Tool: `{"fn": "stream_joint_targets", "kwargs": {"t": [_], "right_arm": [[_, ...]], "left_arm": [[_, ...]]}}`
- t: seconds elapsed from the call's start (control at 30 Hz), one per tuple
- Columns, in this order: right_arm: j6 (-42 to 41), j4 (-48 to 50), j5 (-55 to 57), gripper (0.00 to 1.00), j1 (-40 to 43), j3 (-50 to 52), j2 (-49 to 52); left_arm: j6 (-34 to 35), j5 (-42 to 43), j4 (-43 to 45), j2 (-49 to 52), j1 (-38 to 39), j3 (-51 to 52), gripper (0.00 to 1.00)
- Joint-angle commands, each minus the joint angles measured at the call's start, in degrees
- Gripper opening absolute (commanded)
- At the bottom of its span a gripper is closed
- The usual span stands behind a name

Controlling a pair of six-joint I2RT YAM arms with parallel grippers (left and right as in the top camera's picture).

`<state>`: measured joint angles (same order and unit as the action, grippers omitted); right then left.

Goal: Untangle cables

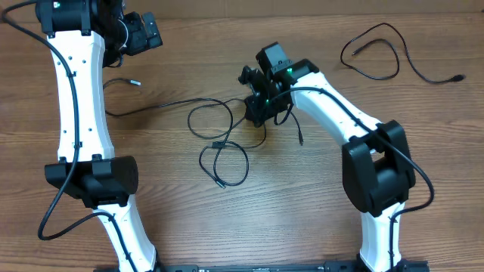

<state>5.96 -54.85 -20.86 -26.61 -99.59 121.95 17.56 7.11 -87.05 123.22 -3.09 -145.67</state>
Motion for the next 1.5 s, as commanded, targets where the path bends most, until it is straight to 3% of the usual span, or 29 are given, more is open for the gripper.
{"fn": "stream_joint_targets", "kwargs": {"t": [0.0,0.13,0.37,0.63,0.77,0.97,1.2,1.47], "right_arm": [[-0.2,-5.7,10.0,0.04,0.4,-10.2,-11.9],[-0.2,-14.4,17.6,0.04,0.7,-24.5,-22.0],[-0.2,-15.1,31.2,0.04,2.4,-37.3,-33.8],[-0.2,-10.1,34.8,0.04,9.6,-39.6,-41.7],[2.0,-9.6,32.2,0.04,10.3,-39.6,-39.5],[3.7,-2.5,41.8,0.04,13.2,-39.6,-37.1],[4.7,11.2,40.4,0.04,29.1,-39.6,-35.7],[11.7,25.6,22.9,0.04,52.8,-39.6,-28.1]], "left_arm": [[-1.3,0.4,0.0,-1.9,0.2,-1.2,1.00],[-1.3,0.4,-1.4,-1.8,0.2,-1.0,1.00],[-4.3,0.4,-3.4,-1.8,0.2,-1.0,1.00],[-4.9,0.4,-2.5,-1.8,0.2,-1.0,1.00],[-5.0,0.4,-2.5,-1.8,0.3,-1.0,1.00],[-6.5,0.4,-2.7,-1.8,1.1,-1.0,1.00],[-7.3,0.4,-2.5,-1.8,2.4,-1.0,1.00],[-7.3,0.4,0.8,-1.8,4.6,-1.0,1.00]]}}
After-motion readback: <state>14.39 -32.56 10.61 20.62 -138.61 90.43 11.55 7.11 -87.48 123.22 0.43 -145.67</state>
